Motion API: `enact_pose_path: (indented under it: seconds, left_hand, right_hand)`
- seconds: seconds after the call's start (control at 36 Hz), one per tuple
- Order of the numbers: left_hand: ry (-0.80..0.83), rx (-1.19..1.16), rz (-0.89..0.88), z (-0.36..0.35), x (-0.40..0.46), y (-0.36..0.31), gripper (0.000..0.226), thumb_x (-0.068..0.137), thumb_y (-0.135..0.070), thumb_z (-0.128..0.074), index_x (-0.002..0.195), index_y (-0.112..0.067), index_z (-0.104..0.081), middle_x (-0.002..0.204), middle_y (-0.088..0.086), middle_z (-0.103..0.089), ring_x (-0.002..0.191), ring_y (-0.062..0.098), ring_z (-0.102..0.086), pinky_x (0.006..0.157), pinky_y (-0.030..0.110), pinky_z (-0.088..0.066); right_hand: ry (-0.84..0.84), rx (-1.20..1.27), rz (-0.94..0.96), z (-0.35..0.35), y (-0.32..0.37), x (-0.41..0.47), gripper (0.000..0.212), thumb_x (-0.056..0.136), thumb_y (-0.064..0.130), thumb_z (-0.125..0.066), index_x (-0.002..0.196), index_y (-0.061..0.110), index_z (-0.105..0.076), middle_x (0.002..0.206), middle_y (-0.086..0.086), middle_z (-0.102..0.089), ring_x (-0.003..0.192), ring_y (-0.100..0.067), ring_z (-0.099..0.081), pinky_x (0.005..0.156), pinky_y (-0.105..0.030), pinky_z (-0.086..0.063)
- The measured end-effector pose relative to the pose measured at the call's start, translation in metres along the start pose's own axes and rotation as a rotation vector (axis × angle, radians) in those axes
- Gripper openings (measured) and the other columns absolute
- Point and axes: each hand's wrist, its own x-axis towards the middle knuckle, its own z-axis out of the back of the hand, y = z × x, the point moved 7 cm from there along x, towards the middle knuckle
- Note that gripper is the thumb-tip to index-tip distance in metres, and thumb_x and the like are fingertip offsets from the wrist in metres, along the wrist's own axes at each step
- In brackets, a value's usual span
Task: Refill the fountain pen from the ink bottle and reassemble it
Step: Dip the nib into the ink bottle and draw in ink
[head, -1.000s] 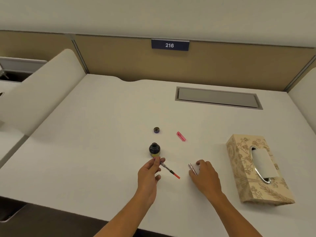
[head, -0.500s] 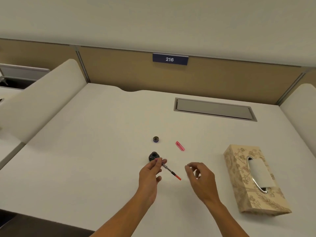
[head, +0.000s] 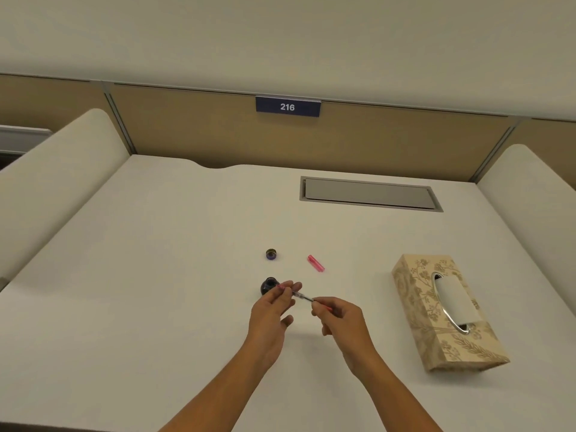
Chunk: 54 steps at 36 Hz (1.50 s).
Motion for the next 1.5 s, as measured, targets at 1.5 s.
enact_pose_path:
  seconds: [1.5]
  left_hand:
    - [0.444,0.854,-0.185,-0.002,0.07,-0.095,0.024,0.094,-0.013,-0.063,0.118,-0.014,-0.069,0.102,0.001,-0.077,0.092,0.001,-0.07,0.074,0.009,-0.047]
  right_hand:
    - [0.082,-0.159,0.176,-0.047,0.102,0.086,0.013,0.092,0.029,-0.069,0.098,0.018,-0.074,0.086,0.002,-0.07,0.066,-0.011,-0.056,0.057,-0.025,-0.045]
